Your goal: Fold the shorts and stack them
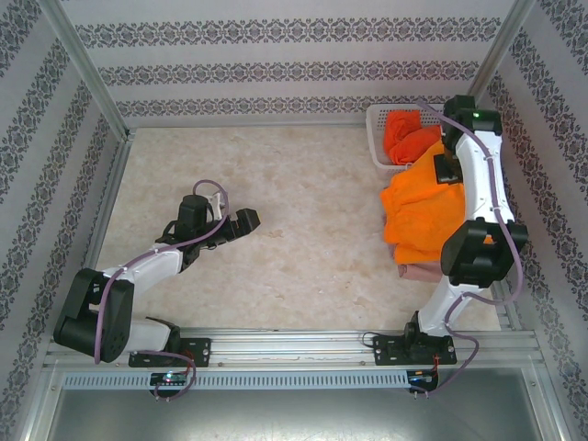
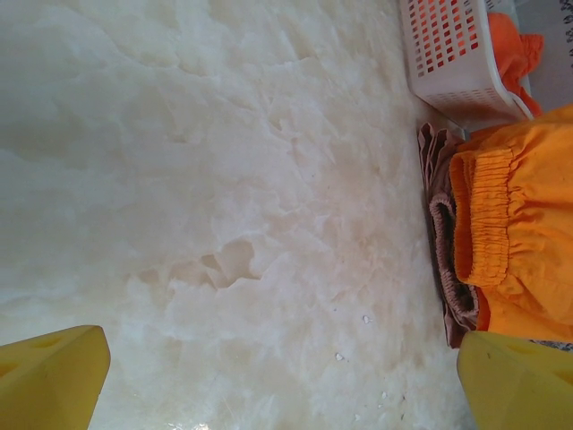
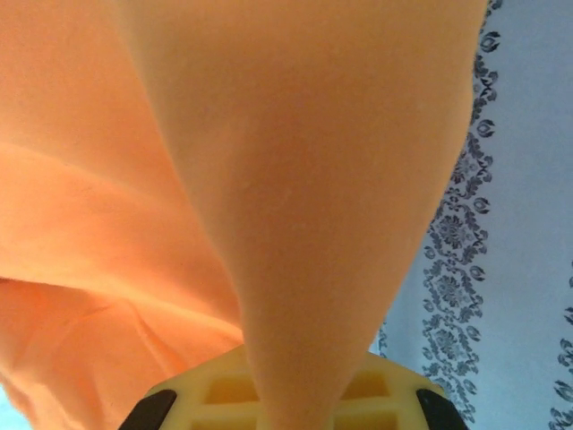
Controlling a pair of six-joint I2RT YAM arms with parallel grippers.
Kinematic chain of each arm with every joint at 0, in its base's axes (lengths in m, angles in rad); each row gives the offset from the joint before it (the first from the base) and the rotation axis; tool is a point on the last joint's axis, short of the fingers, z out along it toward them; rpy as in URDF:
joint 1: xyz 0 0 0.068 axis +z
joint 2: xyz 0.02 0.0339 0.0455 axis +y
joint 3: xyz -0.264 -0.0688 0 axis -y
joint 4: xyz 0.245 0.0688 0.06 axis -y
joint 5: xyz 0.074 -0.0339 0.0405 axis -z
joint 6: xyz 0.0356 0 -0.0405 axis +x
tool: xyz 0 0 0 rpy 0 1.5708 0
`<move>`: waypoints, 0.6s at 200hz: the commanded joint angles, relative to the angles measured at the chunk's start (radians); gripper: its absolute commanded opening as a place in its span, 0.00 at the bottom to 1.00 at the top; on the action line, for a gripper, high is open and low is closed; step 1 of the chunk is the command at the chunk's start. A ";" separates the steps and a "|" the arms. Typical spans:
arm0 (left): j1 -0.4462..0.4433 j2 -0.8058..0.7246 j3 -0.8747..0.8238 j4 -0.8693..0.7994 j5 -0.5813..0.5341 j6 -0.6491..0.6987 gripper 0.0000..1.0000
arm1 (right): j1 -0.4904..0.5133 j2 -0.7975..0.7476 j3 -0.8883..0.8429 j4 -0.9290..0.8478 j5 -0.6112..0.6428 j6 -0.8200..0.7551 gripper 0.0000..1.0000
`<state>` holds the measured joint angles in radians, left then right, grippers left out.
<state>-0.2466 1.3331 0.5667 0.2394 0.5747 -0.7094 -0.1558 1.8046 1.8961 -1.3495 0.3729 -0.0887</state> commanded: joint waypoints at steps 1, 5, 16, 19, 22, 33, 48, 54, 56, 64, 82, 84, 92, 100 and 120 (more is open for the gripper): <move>0.010 -0.011 -0.007 0.005 0.007 0.021 1.00 | -0.030 0.011 -0.054 0.082 0.092 -0.034 0.03; 0.010 -0.011 -0.007 0.004 0.005 0.021 1.00 | -0.036 0.012 -0.063 0.090 0.101 -0.034 0.03; 0.010 -0.011 -0.005 0.002 0.006 0.021 1.00 | -0.053 0.024 -0.080 0.106 0.119 -0.033 0.06; 0.011 -0.010 -0.005 0.002 0.005 0.021 1.00 | -0.058 0.029 -0.085 0.108 0.126 -0.031 0.07; 0.010 -0.010 -0.005 0.003 0.006 0.022 1.00 | -0.063 0.032 -0.087 0.109 0.133 -0.028 0.08; 0.010 -0.012 -0.005 0.000 0.006 0.021 1.00 | -0.082 0.054 -0.086 0.105 0.165 -0.015 0.16; 0.010 -0.021 -0.009 -0.004 0.003 0.022 1.00 | -0.118 0.080 -0.047 0.069 0.184 0.042 0.36; 0.010 -0.028 -0.010 -0.007 -0.002 0.022 1.00 | -0.131 0.082 -0.026 0.049 0.169 0.070 0.50; 0.010 -0.030 -0.010 -0.009 -0.002 0.022 1.00 | -0.135 0.083 -0.018 0.043 0.161 0.082 0.57; 0.010 -0.042 -0.012 -0.016 -0.010 0.024 1.00 | -0.152 0.075 0.005 0.030 0.115 0.117 0.89; 0.011 -0.066 -0.015 -0.028 -0.026 0.028 1.00 | -0.176 0.016 0.011 0.055 -0.068 0.175 0.98; 0.012 -0.066 -0.015 -0.028 -0.027 0.027 1.00 | -0.179 0.008 0.008 0.062 -0.102 0.180 0.98; 0.011 -0.072 -0.015 -0.031 -0.033 0.029 1.00 | -0.186 -0.029 -0.009 0.099 -0.250 0.201 0.98; 0.011 -0.074 -0.016 -0.028 -0.038 0.027 1.00 | -0.186 -0.069 -0.040 0.155 -0.411 0.220 0.98; 0.012 -0.073 -0.021 -0.011 -0.041 0.017 1.00 | -0.157 -0.149 -0.145 0.337 -0.715 0.307 0.98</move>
<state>-0.2462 1.2739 0.5659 0.2306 0.5541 -0.7063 -0.3508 1.7718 1.8256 -1.1942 0.1028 0.0822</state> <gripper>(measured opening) 0.999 0.977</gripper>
